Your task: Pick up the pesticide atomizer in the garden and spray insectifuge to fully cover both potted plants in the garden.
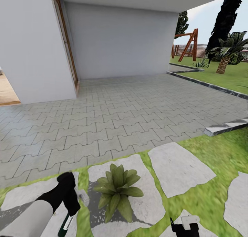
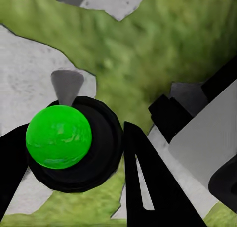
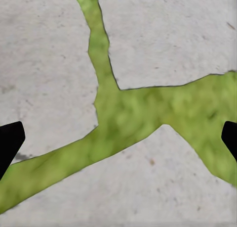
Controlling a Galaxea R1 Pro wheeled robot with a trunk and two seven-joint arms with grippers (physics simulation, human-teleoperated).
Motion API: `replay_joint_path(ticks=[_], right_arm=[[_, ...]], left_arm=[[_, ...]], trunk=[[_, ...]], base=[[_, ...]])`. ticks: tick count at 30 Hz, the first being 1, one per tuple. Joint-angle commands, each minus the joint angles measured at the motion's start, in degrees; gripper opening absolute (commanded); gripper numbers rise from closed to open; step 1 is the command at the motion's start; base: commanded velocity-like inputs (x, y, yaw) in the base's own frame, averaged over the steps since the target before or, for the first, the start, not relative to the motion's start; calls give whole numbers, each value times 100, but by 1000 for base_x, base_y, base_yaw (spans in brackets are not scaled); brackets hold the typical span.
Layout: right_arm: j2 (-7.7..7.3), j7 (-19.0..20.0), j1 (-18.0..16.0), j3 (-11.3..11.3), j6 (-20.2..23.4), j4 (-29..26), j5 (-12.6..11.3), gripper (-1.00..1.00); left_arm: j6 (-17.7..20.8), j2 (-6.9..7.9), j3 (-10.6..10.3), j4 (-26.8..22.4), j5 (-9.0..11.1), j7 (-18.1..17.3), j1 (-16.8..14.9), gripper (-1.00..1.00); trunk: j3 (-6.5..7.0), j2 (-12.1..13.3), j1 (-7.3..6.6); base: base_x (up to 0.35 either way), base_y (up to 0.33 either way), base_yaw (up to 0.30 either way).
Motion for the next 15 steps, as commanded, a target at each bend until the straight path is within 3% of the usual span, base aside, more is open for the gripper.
replay_joint_path(ticks=[1,6,12,15], right_arm=[[-2,-10,-2,52,-15,1,-55,100],[-8,-11,0,45,-15,1,-54,100],[-2,-18,-1,45,-15,-3,-54,100],[0,-20,0,45,-15,-4,-54,100]], left_arm=[[55,-9,-17,-11,0,-9,7,-100],[84,-45,13,-43,22,-25,-2,-100],[123,-98,15,-100,35,-44,-77,-100],[120,-119,5,-106,22,-221,-102,-100]], trunk=[[-5,-2,-1],[-5,-2,-1],[-5,-2,-1],[-5,-2,-1]], base=[[0,0,0],[3,0,0],[150,130,0],[21,19,0]])
